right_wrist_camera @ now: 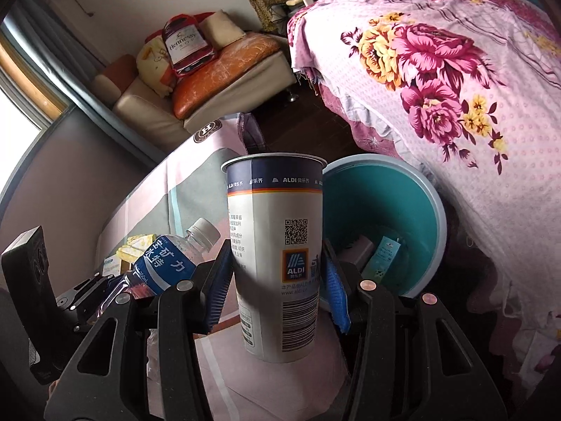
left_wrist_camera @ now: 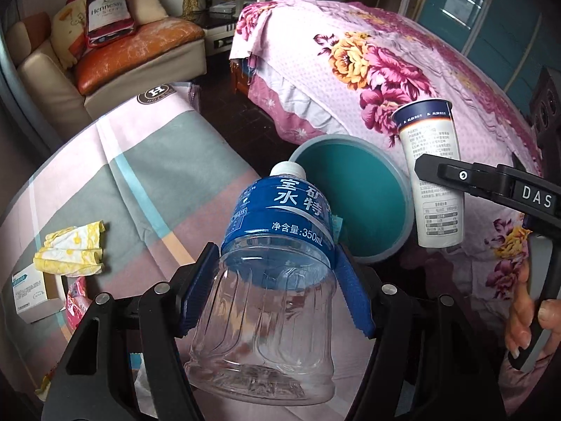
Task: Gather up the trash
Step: 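Carry the water bottle over the wastebasket and open the left gripper, then drop the white ALDI cup into the wastebasket by opening the right gripper, then grasp the yellow snack wrapper with the left gripper while the right gripper grasps the tissue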
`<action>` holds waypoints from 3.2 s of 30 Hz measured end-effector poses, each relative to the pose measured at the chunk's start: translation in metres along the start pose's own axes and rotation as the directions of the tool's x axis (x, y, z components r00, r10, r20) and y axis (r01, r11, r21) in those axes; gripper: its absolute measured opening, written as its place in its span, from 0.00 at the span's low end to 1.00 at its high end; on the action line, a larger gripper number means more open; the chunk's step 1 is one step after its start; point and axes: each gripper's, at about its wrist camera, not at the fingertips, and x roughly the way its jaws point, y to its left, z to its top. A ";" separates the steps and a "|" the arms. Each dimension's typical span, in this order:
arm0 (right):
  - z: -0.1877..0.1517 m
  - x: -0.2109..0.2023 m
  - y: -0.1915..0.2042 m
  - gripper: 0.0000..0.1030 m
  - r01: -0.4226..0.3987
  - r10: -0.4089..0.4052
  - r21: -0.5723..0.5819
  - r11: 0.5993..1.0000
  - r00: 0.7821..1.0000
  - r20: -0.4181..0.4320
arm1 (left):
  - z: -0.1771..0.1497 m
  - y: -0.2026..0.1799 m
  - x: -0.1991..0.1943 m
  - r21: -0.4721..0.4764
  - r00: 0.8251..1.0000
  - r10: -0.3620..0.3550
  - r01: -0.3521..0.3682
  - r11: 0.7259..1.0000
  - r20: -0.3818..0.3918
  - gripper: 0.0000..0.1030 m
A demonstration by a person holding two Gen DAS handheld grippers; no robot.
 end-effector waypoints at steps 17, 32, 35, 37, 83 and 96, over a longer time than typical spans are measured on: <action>0.008 0.020 -0.069 0.45 0.076 -0.074 0.083 0.994 0.997 -0.021 | 0.029 -0.064 0.081 0.077 0.992 -0.043 0.052 0.996 -0.121 0.66; 0.009 0.037 -0.086 0.45 0.113 -0.107 0.098 0.989 0.992 -0.060 | 0.030 -0.067 0.104 0.045 0.984 -0.078 0.086 0.995 -0.158 0.67; 0.008 0.040 -0.086 0.45 0.117 -0.111 0.097 0.988 0.991 -0.070 | 0.028 -0.066 0.104 0.035 0.984 -0.081 0.088 0.995 -0.159 0.68; 0.008 0.042 -0.085 0.45 0.119 -0.112 0.095 0.988 0.991 -0.075 | 0.028 -0.065 0.101 0.025 0.984 -0.094 0.099 0.995 -0.149 0.77; -0.037 0.035 0.053 0.74 0.118 -0.130 -0.086 0.989 0.980 -0.152 | -0.064 0.067 -0.033 -0.220 0.997 -0.057 0.066 0.973 0.048 0.89; -0.080 0.042 0.132 0.79 0.057 -0.104 -0.220 0.974 0.972 -0.211 | -0.119 0.137 -0.093 -0.354 0.993 0.040 0.002 0.935 0.113 0.93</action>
